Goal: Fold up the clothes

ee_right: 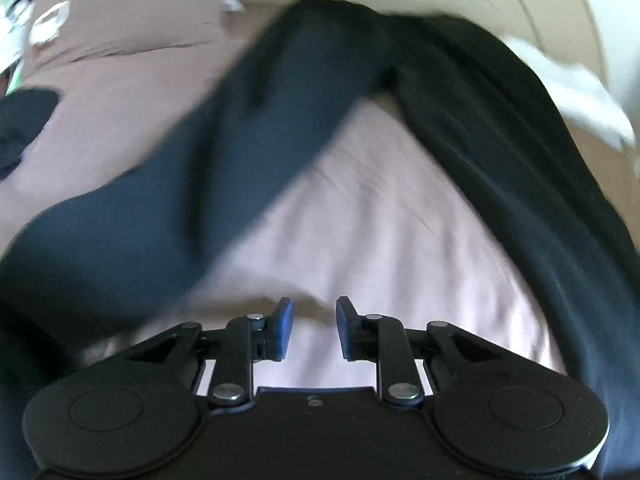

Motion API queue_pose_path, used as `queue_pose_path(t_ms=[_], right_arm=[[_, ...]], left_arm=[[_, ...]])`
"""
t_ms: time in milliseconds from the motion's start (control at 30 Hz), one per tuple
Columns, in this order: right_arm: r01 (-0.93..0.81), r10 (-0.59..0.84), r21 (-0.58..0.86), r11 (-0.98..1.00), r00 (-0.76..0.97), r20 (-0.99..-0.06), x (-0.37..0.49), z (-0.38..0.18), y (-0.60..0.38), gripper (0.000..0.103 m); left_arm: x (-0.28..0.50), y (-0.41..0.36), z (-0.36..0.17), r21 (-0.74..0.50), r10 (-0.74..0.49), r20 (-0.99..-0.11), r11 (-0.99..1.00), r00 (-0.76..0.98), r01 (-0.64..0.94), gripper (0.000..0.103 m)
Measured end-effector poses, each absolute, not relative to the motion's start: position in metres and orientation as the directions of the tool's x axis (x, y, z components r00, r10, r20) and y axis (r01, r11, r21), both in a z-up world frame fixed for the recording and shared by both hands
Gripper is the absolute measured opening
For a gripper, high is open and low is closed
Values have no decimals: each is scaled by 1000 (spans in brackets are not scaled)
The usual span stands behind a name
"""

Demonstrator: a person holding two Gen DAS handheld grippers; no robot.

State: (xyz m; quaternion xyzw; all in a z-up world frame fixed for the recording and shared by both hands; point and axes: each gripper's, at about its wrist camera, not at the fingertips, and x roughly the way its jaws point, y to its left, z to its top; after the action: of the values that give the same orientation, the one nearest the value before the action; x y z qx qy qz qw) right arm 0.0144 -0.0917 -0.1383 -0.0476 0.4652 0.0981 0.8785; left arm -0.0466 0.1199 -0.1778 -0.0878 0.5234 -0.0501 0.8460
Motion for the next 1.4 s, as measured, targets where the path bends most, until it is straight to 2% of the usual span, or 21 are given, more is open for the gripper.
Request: queue_pose_path(t_ms=[133,200,267,333,433,533,633,733,767,800,867,900,933,967,1000,1067,1167,1300,1400], right_arm=[[-142,362,337,931,484,-797,8,-136,-125,36],[-108,503,512,852,440,-744,9,-140,-132,46],[-86,605,630,772,403,-686,14,-149,-139,47],[-103,646,656,747,345,-681,24,-160,-130,48],[-181,635,612,770,316,-705,40,-163,-102,48],[-186,659,635,750,307,-687,43,-160,-94,48],[-196,734,708,679,223,-642,19,-166,-106,48],[-252,782,743,620,119,-612,-2,-171,-109,51],[-277,787,743,610,97,-610,-11,-172,-107,57],[-300,783,732,612,95,-615,-21,-170,-104,65],[-340,767,700,628,122,-630,-28,-169,-94,68],[-360,764,686,632,136,-631,-30,-168,-90,68],[-380,758,671,636,145,-636,-32,-168,-87,66],[-404,744,646,647,149,-652,-33,-167,-80,41],[-427,728,620,659,152,-669,-34,-165,-75,9],[-490,718,566,663,202,-666,-41,-147,-74,7],[-547,806,610,574,245,-539,-62,-104,-87,7],[-568,834,620,541,271,-480,-69,-72,-101,7],[-527,854,672,520,298,-427,-58,-60,-122,7]], left_arm=[[-44,155,-189,-404,-332,-858,908,393,-115,7],[-45,163,-195,-452,-371,-847,880,379,-148,7],[-48,165,-191,-459,-377,-845,875,380,-152,7],[-47,164,-186,-439,-362,-850,888,382,-136,7],[-47,171,-176,-392,-314,-853,913,417,-116,9],[-57,186,-141,-298,-202,-812,950,547,-91,15],[-69,197,-122,-258,-144,-774,961,617,-99,19],[-76,202,-125,-342,-223,-769,935,599,-91,25],[-78,201,-131,-365,-244,-772,926,587,-95,26],[-81,198,-136,-381,-261,-777,920,573,-97,26],[-84,185,-145,-393,-293,-783,917,549,-70,27],[-85,178,-150,-396,-308,-784,917,539,-52,32],[-86,172,-152,-400,-320,-783,916,533,-37,34],[-87,169,-150,-404,-327,-778,915,536,-28,37],[-88,166,-148,-411,-336,-771,912,541,-18,40],[-88,165,-143,-445,-371,-746,895,553,1,43],[-92,171,-136,-545,-463,-692,838,554,20,50],[-97,181,-125,-646,-550,-609,762,571,45,55],[-102,182,-110,-617,-527,-596,784,606,74,59]])
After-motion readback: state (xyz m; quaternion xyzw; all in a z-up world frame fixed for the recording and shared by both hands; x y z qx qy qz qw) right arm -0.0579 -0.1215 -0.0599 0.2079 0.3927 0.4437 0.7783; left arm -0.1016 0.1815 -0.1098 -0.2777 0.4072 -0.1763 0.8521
